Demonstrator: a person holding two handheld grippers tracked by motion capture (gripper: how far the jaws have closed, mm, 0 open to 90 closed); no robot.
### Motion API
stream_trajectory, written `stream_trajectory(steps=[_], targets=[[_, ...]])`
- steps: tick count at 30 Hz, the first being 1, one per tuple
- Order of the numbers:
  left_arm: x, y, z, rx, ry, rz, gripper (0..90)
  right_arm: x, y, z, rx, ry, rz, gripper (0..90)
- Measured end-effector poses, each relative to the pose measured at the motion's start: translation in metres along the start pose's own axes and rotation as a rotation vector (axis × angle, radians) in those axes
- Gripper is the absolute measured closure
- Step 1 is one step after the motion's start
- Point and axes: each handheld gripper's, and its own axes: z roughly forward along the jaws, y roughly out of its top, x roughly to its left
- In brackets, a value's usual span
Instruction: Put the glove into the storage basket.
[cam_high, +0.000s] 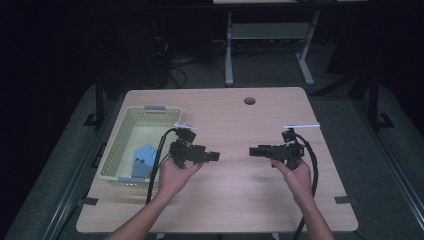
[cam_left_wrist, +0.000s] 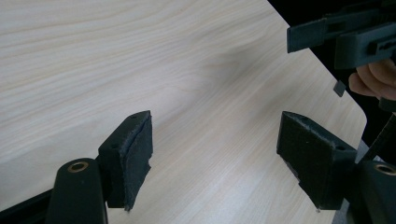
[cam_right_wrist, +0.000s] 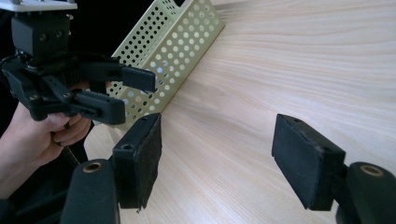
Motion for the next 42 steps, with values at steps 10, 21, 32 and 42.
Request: stream_trajectory(steps=[10, 21, 32, 42], targets=[[-0.011, -0.013, 0.019, -0.006, -0.009, 0.016, 26.4, -0.014, -0.014, -0.012, -0.003, -0.014, 0.030, 32.4], [-0.017, -0.027, 0.029, -0.026, -0.009, 0.027, 26.4, -0.030, -0.030, -0.024, -0.002, -0.039, 0.063, 32.2], [-0.021, -0.049, 0.040, -0.038, -0.039, 0.051, 26.4, -0.041, -0.048, -0.034, 0.004, -0.057, 0.093, 31.9], [-0.026, -0.070, 0.037, -0.062, -0.060, 0.049, 26.2, -0.036, -0.062, -0.041, 0.012, -0.064, 0.077, 31.3]])
